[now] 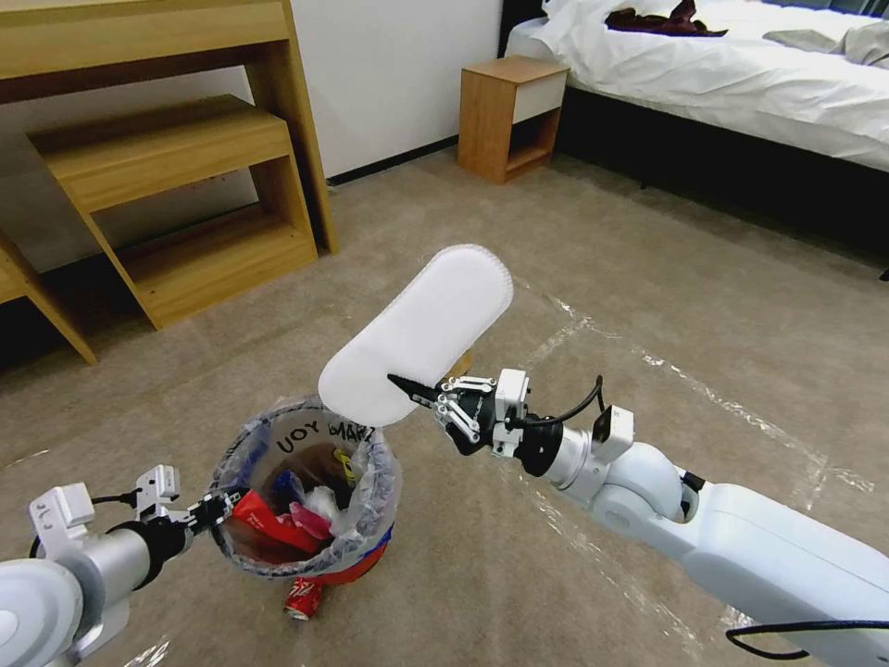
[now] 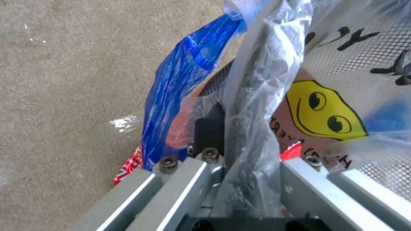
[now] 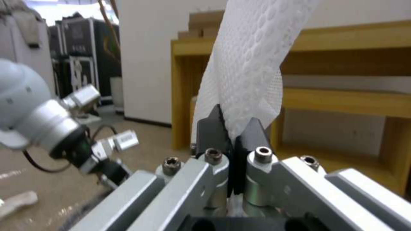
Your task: Pick up the trash bin and place the garbage on the floor into it.
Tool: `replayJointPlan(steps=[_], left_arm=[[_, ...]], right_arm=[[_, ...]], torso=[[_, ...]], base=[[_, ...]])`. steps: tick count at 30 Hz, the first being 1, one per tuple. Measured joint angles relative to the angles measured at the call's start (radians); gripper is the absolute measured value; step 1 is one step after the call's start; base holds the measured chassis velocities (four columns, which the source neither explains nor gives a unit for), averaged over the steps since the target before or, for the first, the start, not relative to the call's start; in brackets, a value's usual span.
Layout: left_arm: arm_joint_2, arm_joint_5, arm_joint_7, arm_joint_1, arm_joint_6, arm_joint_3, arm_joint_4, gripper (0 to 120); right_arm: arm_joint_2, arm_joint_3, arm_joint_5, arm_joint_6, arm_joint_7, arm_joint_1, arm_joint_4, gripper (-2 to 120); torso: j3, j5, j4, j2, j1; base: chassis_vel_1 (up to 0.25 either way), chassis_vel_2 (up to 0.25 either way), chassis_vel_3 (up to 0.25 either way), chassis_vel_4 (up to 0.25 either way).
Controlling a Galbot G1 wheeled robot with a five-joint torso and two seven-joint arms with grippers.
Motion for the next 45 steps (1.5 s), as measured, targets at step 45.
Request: replayJointPlan(steps=[45], left_arm=[[-0.04, 0.018, 0.012, -0.01, 0.0, -0.026, 0.013, 0]], right_arm=[[0.191, -0.38, -0.186, -0.099, 0.125, 0.368, -0.142, 0]], torso=[[0.0, -0.0001, 0.0, 0.0, 0.0]], base=[[0.0, 0.0, 0.0, 0.0]])
